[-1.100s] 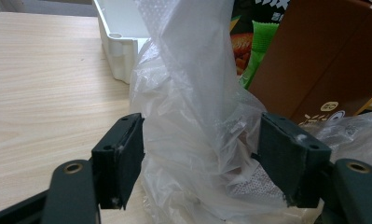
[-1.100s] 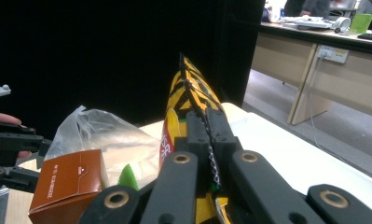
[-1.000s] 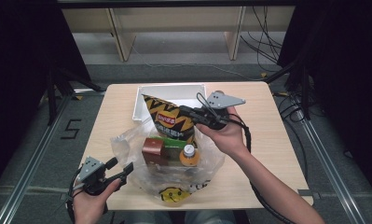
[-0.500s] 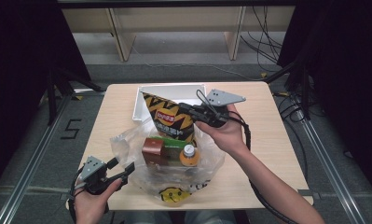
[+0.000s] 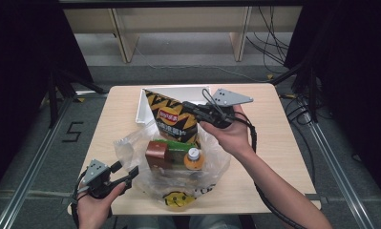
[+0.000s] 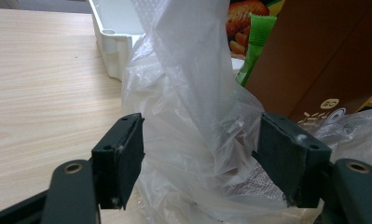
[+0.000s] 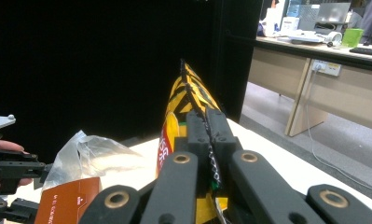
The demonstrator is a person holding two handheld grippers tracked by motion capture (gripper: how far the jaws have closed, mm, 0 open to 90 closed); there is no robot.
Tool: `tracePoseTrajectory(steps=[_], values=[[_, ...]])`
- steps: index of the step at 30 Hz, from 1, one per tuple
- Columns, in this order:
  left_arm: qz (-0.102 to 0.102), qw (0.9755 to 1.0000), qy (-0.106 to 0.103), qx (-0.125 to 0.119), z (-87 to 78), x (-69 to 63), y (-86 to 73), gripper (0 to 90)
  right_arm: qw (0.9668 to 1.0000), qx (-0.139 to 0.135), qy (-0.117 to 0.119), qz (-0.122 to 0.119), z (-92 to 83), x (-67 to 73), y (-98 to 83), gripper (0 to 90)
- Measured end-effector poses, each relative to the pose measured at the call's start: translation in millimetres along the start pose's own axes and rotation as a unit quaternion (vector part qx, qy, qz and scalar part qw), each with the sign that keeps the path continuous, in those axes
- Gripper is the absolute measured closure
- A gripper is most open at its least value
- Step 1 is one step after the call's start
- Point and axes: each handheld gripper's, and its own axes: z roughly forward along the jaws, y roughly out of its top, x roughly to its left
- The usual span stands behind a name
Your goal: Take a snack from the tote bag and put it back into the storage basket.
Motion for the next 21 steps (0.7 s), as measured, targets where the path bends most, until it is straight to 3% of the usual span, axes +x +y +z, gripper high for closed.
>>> tracePoseTrajectory(steps=[1, 3, 4, 8, 18, 19, 21], values=[[0.009, 0.9999, -0.008, -0.007, 1.6, 1.4, 0.4, 31.2, 1.0, -0.003, 0.001, -0.001, 0.1, -0.2, 0.3, 90.0], [0.007, 0.9999, -0.007, -0.008, 1.3, 1.5, 0.5, 31.2, 1.0, -0.005, -0.004, -0.005, -0.7, -0.2, 1.4, 90.0], [0.006, 0.9999, -0.008, -0.009, 1.2, 1.6, 0.5, 31.3, 1.0, -0.003, -0.003, 0.005, -1.3, 1.0, 1.7, 90.0], [-0.002, 1.0, 0.001, -0.002, -0.1, 0.3, 0.1, 31.3, 0.9997, -0.016, -0.004, -0.016, -0.6, -2.8, 3.2, 90.0], [-0.001, 1.0, 0.001, 0.001, 1.4, -0.6, -0.3, 31.3, 0.9998, -0.018, -0.002, 0.008, -2.6, -0.6, 8.7, 90.0], [0.0, 1.0, 0.001, 0.002, 1.5, -0.5, -0.3, 31.3, 0.9996, -0.026, -0.006, -0.002, -2.1, -2.1, 9.8, 90.0], [-0.003, 1.0, 0.005, 0.005, 1.2, -0.9, -0.4, 31.3, 0.9996, -0.029, -0.001, 0.0, -2.9, -2.3, 11.2, 90.0]])
